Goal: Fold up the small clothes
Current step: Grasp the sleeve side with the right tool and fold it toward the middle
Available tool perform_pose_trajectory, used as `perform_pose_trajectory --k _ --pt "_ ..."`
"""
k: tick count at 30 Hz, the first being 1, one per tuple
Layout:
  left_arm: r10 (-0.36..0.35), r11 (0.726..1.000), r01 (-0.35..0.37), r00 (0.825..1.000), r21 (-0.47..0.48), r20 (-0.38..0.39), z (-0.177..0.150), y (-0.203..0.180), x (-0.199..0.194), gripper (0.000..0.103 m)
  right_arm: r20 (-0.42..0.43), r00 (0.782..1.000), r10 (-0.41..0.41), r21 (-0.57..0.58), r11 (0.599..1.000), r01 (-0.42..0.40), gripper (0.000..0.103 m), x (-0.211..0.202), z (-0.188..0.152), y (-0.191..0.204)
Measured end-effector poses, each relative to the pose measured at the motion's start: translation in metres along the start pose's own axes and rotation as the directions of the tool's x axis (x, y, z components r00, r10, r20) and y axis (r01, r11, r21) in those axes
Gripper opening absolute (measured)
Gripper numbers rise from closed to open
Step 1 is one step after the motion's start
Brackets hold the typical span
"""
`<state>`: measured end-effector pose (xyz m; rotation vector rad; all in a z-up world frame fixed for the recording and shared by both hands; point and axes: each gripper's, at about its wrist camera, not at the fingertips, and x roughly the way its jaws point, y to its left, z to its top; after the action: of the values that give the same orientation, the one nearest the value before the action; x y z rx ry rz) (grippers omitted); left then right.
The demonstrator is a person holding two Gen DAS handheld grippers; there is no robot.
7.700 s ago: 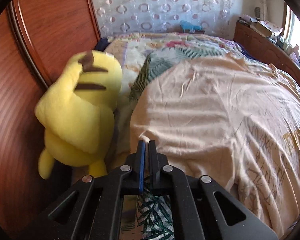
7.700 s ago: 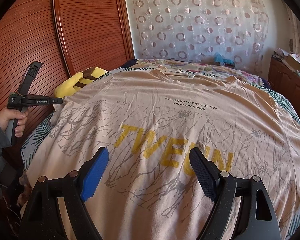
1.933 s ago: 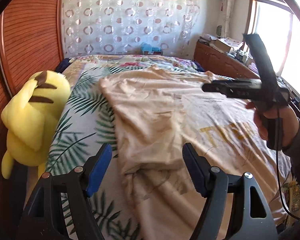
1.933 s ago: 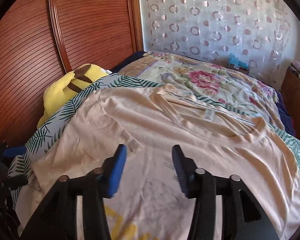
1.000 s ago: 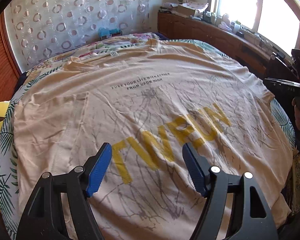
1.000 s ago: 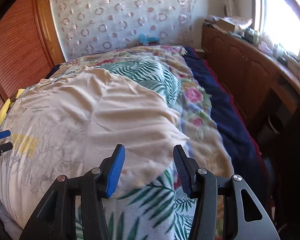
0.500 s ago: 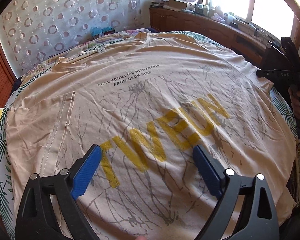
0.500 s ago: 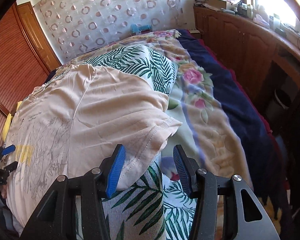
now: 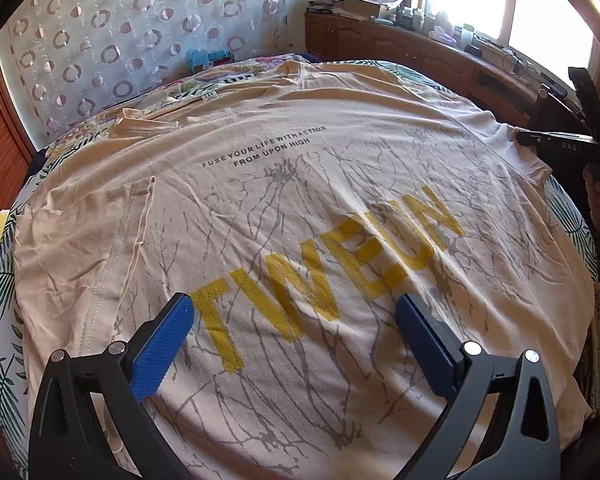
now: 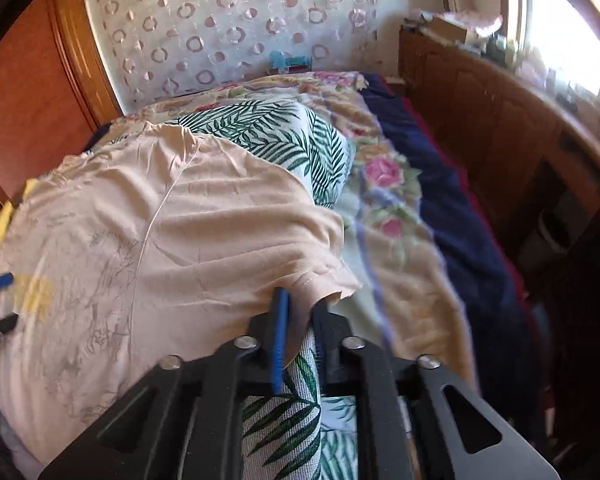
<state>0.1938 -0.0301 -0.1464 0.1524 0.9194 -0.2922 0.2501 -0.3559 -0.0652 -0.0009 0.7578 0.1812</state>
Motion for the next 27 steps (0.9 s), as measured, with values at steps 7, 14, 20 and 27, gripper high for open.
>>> perform_pose_trajectory --k 7,14,20,27 --pt "0.002 1.000 0.002 0.988 -0.030 0.157 0.002 0.006 -0.042 0.101 0.152 0.988 -0.007 -0.084 0.996 0.020 0.003 -0.041 0.016 0.029" --pt "-0.054 0.997 0.064 0.975 -0.038 0.216 -0.001 0.001 -0.077 0.101 0.195 0.957 0.217 -0.250 0.954 -0.165 0.003 -0.070 0.028 0.106" --pt "-0.073 0.994 0.090 0.965 -0.056 0.253 -0.010 -0.001 -0.087 0.101 0.198 0.942 0.273 -0.328 0.924 -0.199 0.039 -0.072 0.024 0.136" --pt "-0.071 0.992 0.095 0.962 -0.080 0.263 -0.018 0.000 -0.088 0.101 0.152 0.970 0.188 -0.222 0.963 -0.152 0.052 -0.050 0.025 0.104"
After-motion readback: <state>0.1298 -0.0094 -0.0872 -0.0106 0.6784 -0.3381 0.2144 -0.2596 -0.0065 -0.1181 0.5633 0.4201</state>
